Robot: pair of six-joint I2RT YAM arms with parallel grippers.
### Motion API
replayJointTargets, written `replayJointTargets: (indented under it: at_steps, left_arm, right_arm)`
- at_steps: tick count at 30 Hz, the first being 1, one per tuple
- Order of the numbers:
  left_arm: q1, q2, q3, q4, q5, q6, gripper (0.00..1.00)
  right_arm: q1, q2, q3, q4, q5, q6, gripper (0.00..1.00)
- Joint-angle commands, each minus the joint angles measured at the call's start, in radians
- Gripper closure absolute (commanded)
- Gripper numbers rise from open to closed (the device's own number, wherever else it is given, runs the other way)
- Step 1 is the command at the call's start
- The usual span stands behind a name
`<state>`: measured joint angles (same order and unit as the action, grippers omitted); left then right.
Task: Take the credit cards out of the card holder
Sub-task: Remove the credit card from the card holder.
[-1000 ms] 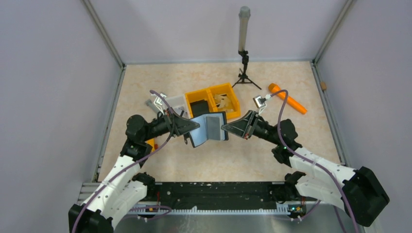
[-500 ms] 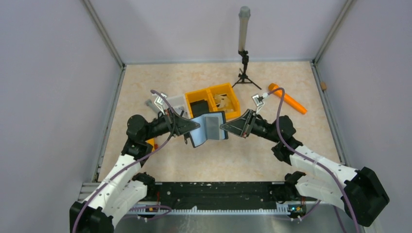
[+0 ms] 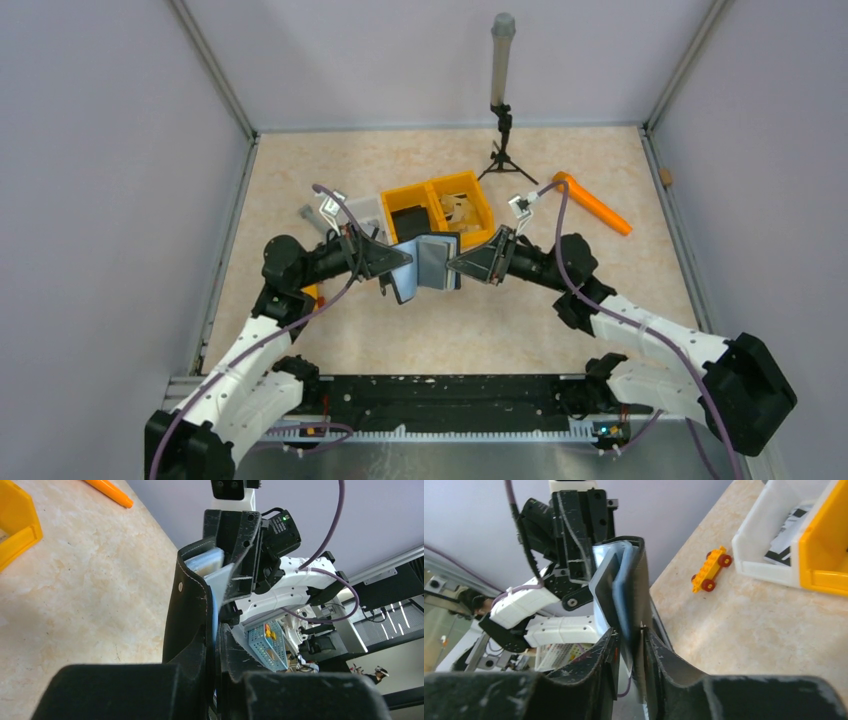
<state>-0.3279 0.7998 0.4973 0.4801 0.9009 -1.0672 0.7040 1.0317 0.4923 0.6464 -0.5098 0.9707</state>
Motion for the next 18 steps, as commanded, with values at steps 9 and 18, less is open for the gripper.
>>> replayJointTargets:
  at_steps: [9,18]
  left_arm:
    - [-0.003,0.031,-0.017,0.081,0.012,0.023,1.0]
    - [-0.013,0.013,-0.013,0.081,0.013,0.013,1.0]
  right_arm:
    - [0.052,0.02,0.077,0.143,-0.042,0.017,0.69]
    - [0.073,0.025,0.115,-0.015,0.022,-0.057,0.74]
